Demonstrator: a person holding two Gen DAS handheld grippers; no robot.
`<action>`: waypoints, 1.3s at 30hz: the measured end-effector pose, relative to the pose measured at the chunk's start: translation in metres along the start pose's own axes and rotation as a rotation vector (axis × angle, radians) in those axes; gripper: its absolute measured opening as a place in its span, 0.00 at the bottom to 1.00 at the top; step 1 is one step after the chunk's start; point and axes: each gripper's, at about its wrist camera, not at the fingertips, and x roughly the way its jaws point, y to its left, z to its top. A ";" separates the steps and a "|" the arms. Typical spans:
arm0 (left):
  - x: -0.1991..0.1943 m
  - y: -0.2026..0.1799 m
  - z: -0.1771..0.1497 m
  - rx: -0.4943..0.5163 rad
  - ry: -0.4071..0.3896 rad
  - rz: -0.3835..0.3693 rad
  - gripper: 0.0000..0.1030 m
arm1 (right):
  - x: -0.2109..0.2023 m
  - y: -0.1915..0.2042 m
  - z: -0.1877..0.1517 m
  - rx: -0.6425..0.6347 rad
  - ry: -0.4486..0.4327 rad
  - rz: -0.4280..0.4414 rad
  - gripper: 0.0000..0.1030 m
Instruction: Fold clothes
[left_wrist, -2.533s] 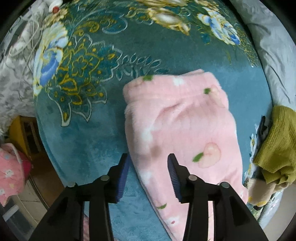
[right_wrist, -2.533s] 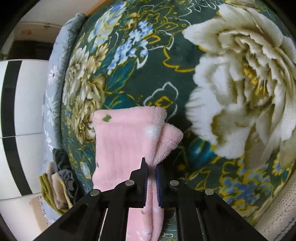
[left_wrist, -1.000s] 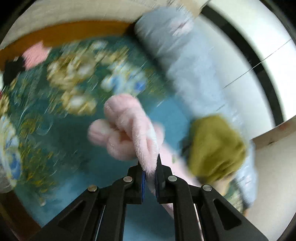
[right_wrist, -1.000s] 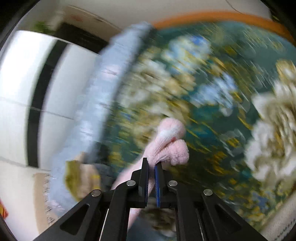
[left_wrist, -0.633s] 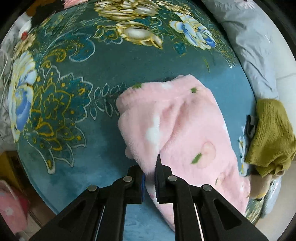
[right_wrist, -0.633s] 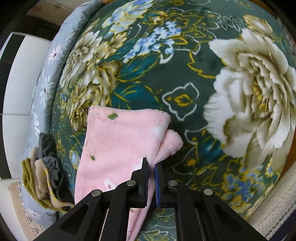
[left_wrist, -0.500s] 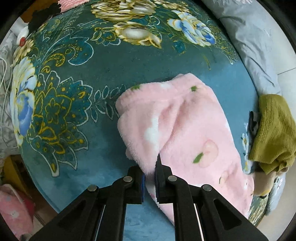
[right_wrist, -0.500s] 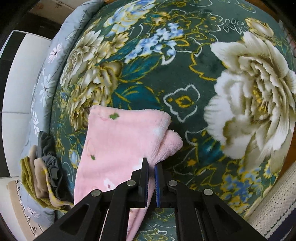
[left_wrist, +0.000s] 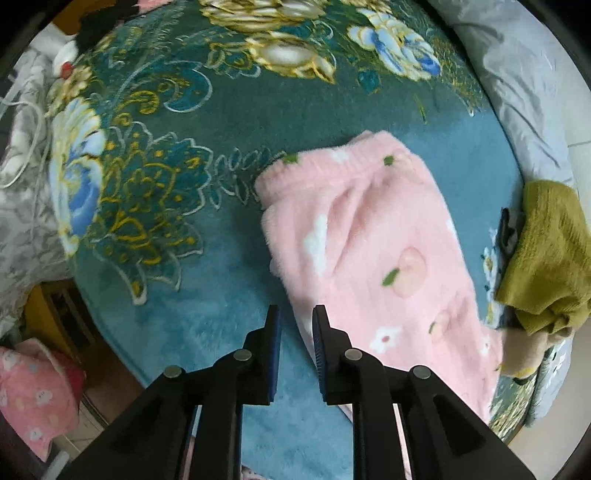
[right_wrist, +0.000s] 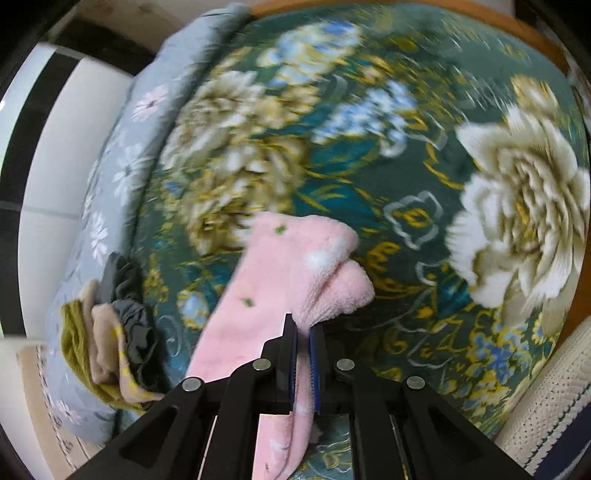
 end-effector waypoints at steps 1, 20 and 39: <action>-0.005 -0.001 0.000 -0.010 -0.004 -0.009 0.16 | -0.006 0.018 -0.003 -0.052 -0.010 0.006 0.06; -0.044 -0.019 -0.035 -0.040 0.022 -0.178 0.16 | 0.034 0.253 -0.276 -1.102 0.120 0.145 0.06; 0.028 -0.146 -0.120 0.277 0.242 -0.303 0.26 | 0.115 0.193 -0.350 -1.185 0.459 -0.018 0.20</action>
